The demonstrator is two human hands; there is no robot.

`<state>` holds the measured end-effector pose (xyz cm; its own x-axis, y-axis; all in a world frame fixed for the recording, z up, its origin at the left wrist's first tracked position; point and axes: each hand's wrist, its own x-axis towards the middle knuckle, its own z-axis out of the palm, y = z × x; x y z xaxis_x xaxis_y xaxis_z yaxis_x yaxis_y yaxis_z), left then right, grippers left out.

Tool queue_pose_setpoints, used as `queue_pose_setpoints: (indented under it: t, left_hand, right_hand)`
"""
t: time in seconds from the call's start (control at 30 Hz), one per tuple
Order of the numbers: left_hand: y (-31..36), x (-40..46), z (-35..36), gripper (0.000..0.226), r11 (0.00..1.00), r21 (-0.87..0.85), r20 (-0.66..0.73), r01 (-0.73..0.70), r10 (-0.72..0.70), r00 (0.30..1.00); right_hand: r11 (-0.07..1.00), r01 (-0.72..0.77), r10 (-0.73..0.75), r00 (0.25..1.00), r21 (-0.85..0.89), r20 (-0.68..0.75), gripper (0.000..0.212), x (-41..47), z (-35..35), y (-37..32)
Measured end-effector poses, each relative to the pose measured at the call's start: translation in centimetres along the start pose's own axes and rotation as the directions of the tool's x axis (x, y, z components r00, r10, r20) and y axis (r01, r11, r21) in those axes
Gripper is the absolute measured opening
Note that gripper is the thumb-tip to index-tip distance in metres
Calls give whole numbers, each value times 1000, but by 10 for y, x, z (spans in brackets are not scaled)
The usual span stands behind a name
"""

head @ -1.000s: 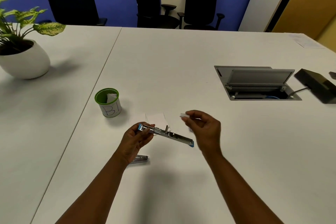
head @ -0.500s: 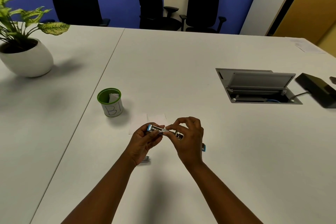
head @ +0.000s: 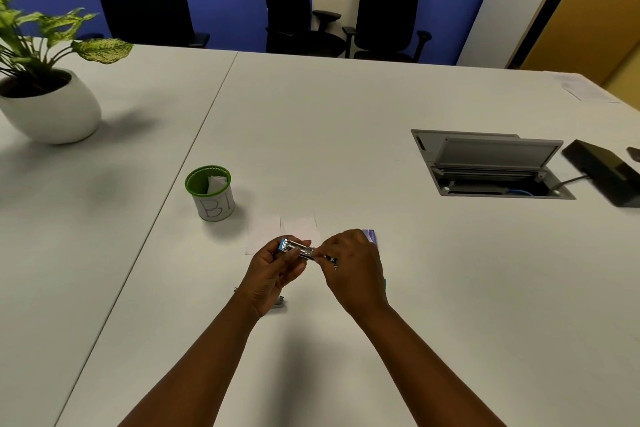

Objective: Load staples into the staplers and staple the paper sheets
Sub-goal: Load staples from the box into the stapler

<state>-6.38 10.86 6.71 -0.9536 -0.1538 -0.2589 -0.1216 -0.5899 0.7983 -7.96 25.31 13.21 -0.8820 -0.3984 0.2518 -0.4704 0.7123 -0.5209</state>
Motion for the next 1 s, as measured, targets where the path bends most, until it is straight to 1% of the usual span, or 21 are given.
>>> queue_pose_setpoints:
  t: [0.07,0.1,0.13,0.17,0.2,0.23,0.27,0.3,0.37,0.4,0.47,0.6,0.77,0.87,1.0]
  left_hand:
    - [-2,-1,-2,15,1000,-28,-5,5,-6,1000]
    - [-2,-1,-3,15,999,-50,-9,7,-8,1000]
    - [-3,-1,-4,17,997,-71,-15,10,-11,1000]
    - [-4,-1,-5,17,996,-90,-22,13,-15,1000]
    - [-5,-1,-6,18,994,-109,-26,17,-20,999]
    - [-6,-1,-6,20,991,-130,-27,24,-28,999]
    - [-8,-1,-6,21,989,-146,-24,36,-39,999]
    - [-9,-1,-6,22,988,-147,-17,52,-55,998]
    - [-12,-2,-7,22,988,-118,7,99,-99,995]
    - [-12,-2,-8,18,987,-96,23,128,-126,992]
    - [-13,-3,-10,14,982,-49,50,184,-182,982]
    - [-14,-4,-11,19,965,10,71,263,-263,962]
    - [-16,-5,-10,19,964,4,75,265,-264,962]
    - [-15,-4,-9,19,971,9,58,239,-239,969]
    - [-10,-2,-10,16,983,32,19,179,-180,984]
  right_hand:
    - [997,-25,26,1000,70,-15,18,0,-2,0]
    - [990,-42,47,998,135,-29,25,1,-4,0]
    - [981,-61,65,998,184,-13,35,1,-7,1]
    - [980,-85,78,996,182,48,47,2,-11,3]
    - [986,-112,95,986,122,140,57,3,-15,5]
    - [992,-126,115,966,30,231,60,5,-18,6]
    - [991,-126,135,948,-51,289,56,7,-22,8]
    - [987,-129,152,937,-93,314,47,9,-26,8]
    - [984,-131,162,933,-117,322,33,14,-34,8]
    - [985,-111,148,934,-130,326,29,16,-38,8]
    - [985,-73,124,932,-159,341,28,20,-45,7]
    - [977,-8,97,905,-213,414,30,23,-51,4]
    - [972,40,72,887,-231,456,33,25,-50,4]
    - [979,29,63,896,-201,440,32,24,-50,6]
    - [1000,-7,13,930,-16,366,37,20,-48,9]
